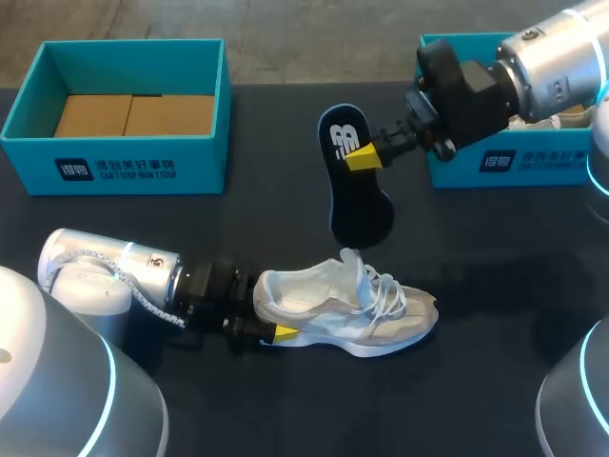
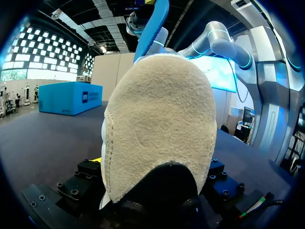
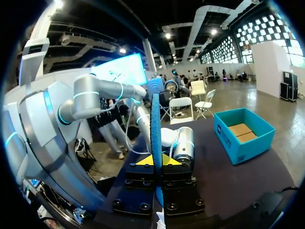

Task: Take the shoe out of the shoebox, open the shoe tongue, remove and reinsert the insole, then place the shoe into the shoebox

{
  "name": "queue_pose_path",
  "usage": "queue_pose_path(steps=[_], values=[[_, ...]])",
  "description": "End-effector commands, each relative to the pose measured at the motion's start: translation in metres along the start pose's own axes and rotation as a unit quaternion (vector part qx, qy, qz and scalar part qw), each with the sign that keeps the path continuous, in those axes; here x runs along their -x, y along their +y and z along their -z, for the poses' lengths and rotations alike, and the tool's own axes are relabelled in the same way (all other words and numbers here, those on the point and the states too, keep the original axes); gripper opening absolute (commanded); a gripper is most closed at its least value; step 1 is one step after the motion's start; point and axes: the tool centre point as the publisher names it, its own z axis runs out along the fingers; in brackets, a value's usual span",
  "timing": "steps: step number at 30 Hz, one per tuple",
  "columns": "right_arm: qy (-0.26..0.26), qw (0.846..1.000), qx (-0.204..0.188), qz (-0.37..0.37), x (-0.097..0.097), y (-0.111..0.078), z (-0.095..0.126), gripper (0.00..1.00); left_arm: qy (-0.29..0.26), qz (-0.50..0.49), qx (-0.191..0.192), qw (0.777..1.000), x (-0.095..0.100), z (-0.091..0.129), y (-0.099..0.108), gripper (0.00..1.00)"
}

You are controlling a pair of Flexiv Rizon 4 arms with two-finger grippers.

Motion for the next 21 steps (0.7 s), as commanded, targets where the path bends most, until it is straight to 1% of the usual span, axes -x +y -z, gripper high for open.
queue_pose_path(steps=[1, 3, 5, 6, 12, 15, 21], values=[[-0.002, 1.000, 0.015, -0.008, -0.008, 0.003, 0.006, 0.00, 0.000, 0.000, 0.000, 1.000, 0.001, -0.002, 0.003, 0.00], [-0.006, 1.000, 0.025, -0.014, -0.014, 0.006, 0.011, 0.00, 0.000, 0.000, 0.000, 1.000, 0.001, -0.002, 0.003, 0.00], [-0.016, 0.999, 0.019, -0.026, -0.021, 0.008, 0.015, 0.00, 0.000, 0.000, 0.000, 1.000, 0.001, -0.002, 0.003, 0.00], [-0.016, 0.999, 0.028, -0.029, -0.026, 0.010, 0.018, 0.00, 0.000, 0.000, 0.000, 1.000, 0.001, -0.002, 0.003, 0.00], [-0.028, 0.998, 0.023, -0.058, -0.046, 0.017, 0.023, 0.00, 0.000, 0.000, 0.000, 1.000, 0.001, -0.002, 0.003, 0.00], [-0.036, 0.995, 0.020, -0.087, -0.059, 0.022, 0.025, 0.00, 0.000, 0.000, 0.000, 1.000, 0.001, -0.002, 0.003, 0.00], [-0.039, 0.991, 0.039, -0.122, -0.084, 0.032, 0.035, 0.00, 0.000, 0.000, 0.000, 1.000, 0.001, -0.002, 0.003, 0.00]])
